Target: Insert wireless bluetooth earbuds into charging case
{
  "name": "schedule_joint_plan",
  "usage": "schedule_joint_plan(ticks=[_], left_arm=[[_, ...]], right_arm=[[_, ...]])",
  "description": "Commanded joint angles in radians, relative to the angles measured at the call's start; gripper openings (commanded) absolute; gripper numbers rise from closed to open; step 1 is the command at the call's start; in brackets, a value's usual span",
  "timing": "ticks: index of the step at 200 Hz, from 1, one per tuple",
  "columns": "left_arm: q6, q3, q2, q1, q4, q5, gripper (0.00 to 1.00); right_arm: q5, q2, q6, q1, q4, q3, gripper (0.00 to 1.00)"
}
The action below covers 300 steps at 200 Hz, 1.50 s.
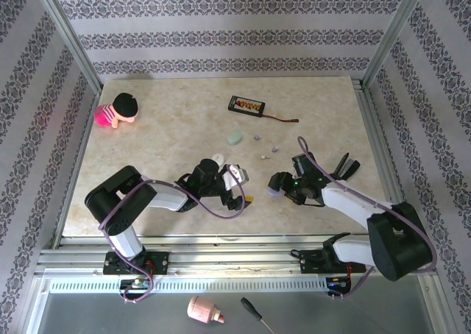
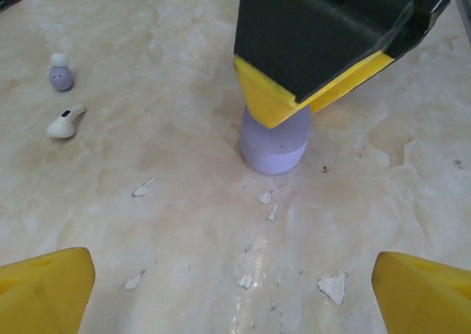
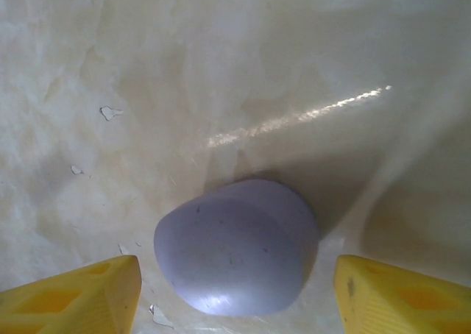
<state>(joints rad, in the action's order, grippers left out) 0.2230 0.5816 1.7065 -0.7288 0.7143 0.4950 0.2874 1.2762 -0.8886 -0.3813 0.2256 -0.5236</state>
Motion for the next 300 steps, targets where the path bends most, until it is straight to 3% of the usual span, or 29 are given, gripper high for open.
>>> schedule_joint_plan(ticks=[1,99,131,169,184,239,300], left_arm=[[-0.028,-0.031,-0.037,0.026,0.055,-0.003,0.96],[-0.071,-0.176,-0.176,0.081,0.055,-0.095,1.0],[-0.065,-0.174,-0.182,0.094,0.041,-0.096,1.0],[-0.06,-0.154,-0.158,0.113,0.039,-0.068,0.99],[-0.057,-0.145,-0.151,0.115,0.042,-0.057,0.99],[-0.055,-0.118,-0.128,0.117,0.02,-0.036,1.0],[-0.054,-0.111,-0.134,0.117,0.008,-0.029,1.0]], right_arm=[[-0.017,0.046,0.007,-0.012,-0.039,-0.068,0.68],[0.076,0.281,0.185,-0.035,0.002,-0.294,0.66],[-0.089,0.221,0.322,-0.074,0.165,-0.308,0.71],[-0.322,0.136,0.396,-0.172,0.214,-0.239,0.76],[-0.366,0.129,0.397,-0.204,0.208,-0.216,0.74],[-0.332,0.2,0.363,-0.251,0.16,-0.184,0.66],[-0.343,0.267,0.394,-0.256,0.178,-0.23,0.49]])
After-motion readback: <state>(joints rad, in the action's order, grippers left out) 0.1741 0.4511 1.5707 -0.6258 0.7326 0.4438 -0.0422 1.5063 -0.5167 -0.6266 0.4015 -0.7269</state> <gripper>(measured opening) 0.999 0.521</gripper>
